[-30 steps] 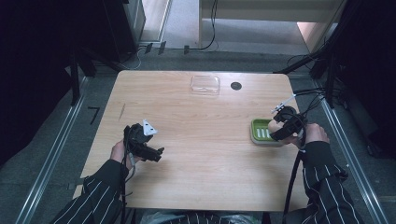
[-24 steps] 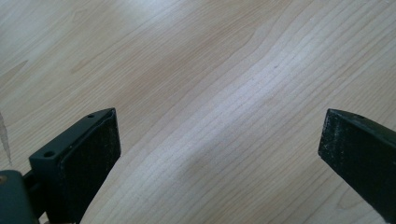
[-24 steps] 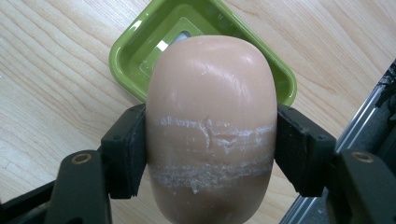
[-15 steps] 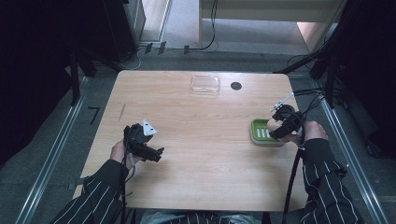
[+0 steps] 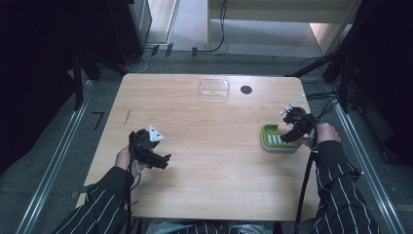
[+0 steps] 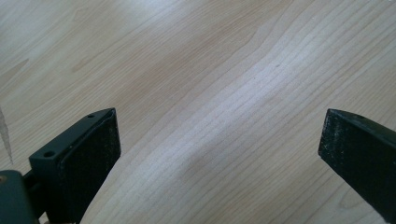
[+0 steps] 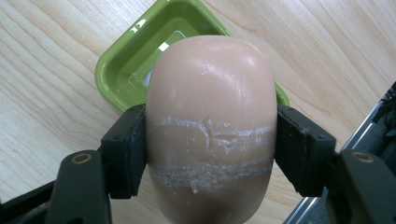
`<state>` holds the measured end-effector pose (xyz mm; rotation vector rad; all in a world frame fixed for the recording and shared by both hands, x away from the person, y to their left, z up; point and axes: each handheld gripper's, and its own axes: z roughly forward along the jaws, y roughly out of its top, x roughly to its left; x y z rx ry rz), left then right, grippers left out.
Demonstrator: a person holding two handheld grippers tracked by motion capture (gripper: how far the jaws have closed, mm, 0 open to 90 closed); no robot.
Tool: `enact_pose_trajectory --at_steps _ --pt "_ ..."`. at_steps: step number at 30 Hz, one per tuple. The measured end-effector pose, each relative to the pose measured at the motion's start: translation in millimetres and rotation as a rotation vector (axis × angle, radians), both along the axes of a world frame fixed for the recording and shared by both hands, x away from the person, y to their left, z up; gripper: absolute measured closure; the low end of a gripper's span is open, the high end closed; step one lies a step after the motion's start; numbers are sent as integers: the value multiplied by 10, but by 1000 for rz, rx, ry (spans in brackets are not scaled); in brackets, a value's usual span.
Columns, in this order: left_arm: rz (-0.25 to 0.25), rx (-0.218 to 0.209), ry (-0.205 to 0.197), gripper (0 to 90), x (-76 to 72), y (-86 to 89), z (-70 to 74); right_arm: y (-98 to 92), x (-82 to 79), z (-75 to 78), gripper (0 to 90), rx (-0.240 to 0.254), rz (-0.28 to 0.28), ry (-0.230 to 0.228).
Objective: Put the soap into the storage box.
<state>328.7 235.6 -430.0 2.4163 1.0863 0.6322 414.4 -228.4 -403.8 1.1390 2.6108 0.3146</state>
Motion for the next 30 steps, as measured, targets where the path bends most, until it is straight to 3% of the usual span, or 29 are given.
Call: enact_pose_trajectory --at_steps 30 --pt "0 2 4 0 10 10 -6 101 161 -145 337 -27 91 2"
